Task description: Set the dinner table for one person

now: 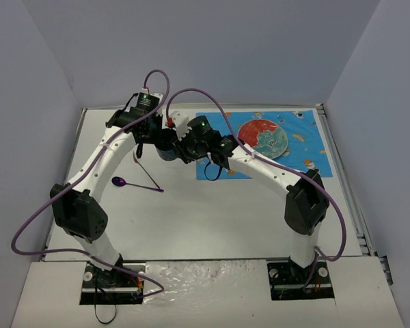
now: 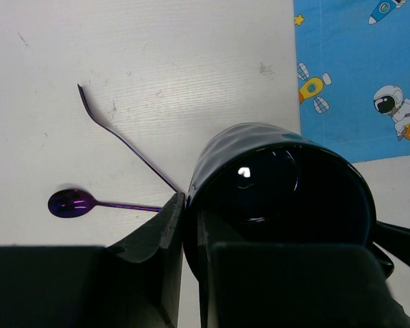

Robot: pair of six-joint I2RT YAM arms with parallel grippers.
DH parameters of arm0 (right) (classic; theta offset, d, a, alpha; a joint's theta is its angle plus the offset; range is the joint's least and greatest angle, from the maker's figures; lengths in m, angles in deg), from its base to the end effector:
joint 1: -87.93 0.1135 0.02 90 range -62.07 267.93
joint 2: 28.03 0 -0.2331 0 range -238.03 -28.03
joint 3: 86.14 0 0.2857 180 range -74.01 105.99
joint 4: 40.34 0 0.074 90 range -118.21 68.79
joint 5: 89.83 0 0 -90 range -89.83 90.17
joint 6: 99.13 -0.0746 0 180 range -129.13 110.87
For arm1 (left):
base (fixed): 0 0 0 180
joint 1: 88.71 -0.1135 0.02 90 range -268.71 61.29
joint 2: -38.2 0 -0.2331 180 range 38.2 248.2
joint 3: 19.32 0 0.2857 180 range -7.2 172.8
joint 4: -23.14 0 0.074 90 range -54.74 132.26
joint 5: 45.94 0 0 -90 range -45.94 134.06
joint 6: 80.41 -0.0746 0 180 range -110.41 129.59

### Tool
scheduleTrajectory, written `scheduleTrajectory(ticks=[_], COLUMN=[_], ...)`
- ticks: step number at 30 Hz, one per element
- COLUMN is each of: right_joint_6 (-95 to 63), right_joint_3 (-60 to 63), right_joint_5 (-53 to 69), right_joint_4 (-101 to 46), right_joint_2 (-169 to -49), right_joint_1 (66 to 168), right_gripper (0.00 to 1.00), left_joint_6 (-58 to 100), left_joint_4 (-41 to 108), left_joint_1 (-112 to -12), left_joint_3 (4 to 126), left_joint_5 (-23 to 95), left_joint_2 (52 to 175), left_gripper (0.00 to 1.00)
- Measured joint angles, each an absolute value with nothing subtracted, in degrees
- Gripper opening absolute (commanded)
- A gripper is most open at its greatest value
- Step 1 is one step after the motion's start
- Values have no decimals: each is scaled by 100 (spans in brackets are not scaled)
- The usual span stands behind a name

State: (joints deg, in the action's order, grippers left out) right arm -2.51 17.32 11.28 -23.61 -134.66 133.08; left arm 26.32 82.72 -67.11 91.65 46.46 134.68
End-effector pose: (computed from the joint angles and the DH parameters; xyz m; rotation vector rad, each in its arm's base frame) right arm 0.3498 0.3720 0.2709 -0.9755 1.7042 0.6333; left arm 0.3989 -0.1546 0.3114 0.0803 2.3726 -0.2751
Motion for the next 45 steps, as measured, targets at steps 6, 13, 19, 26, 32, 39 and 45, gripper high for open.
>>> scheduleTrajectory(ticks=[6,13,19,26,32,39,45], right_joint_6=[-132,-130,-63,0,175,467,582], right_joint_3=[1742,1707,1426,789,376,376,606], right_joint_5=[1122,890,791,781,748,1116,1279], right_joint_4=[-2304,-2071,-2090,-2121,-2255,-2745,-3057], right_joint_2=[-13466,-13487,-13483,-13249,-12745,-12577,-12837], right_joint_1=[13377,13354,13231,12651,11691,9776,8422], right_gripper=[0,0,0,0,0,0,0], left_joint_6=[2567,2624,2603,2637,2687,2676,2608], left_joint_4=[8278,8215,8107,7704,7142,6622,6120], left_joint_1=[-6713,-6700,-6751,-7306,-7817,-7826,-7826], left_joint_3=[9163,9163,9106,8269,7162,6111,5277], left_joint_5=[4652,4638,4709,4560,4384,4173,4061], left_joint_2=[13468,13461,13374,12772,12047,11671,11394], left_gripper=[17,52,71,83,86,92,95])
